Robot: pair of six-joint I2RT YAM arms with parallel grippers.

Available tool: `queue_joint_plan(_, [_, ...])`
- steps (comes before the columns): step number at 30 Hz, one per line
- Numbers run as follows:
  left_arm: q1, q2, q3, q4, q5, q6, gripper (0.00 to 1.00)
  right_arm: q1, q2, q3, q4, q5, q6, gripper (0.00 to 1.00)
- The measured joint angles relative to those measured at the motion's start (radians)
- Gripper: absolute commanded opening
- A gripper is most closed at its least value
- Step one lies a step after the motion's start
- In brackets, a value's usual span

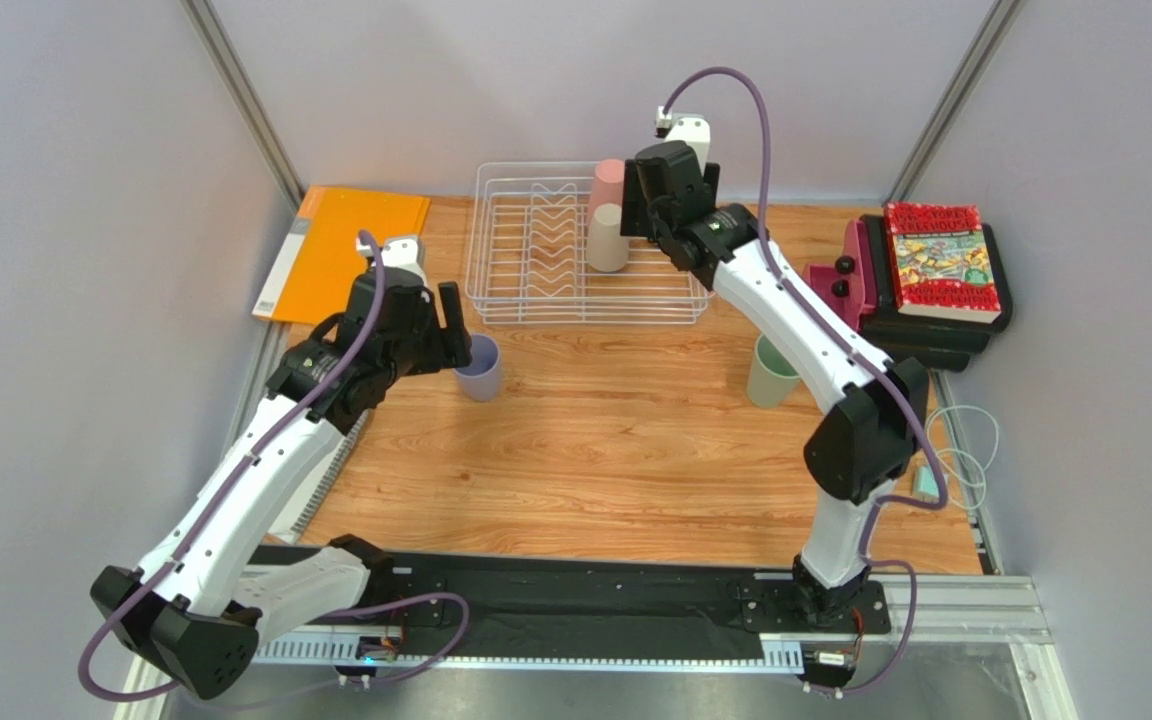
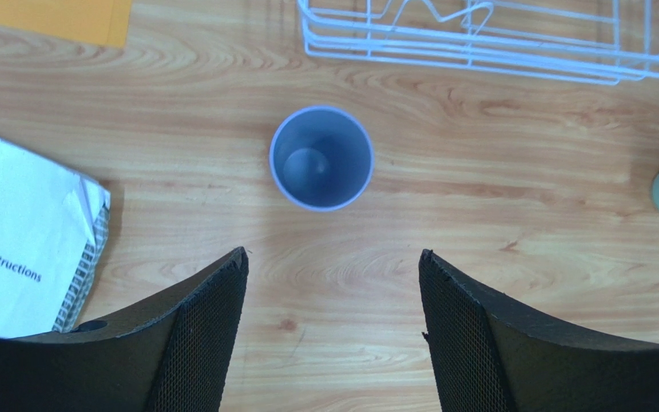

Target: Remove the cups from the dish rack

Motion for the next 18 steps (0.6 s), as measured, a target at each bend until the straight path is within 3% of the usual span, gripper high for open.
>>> queue_joint_plan(6, [0.000, -0.013, -0.062, -0.019, 0.005, -0.018, 0.79, -0.051, 0.146, 0.072, 0.020, 0.006, -0.009, 0.75])
queue_joint_plan(18, [-0.002, -0.029, -0.158, 0.004, 0.039, -0.042, 0.79, -0.129, 0.456, 0.438, 0.071, -0.025, -0.066, 0.78])
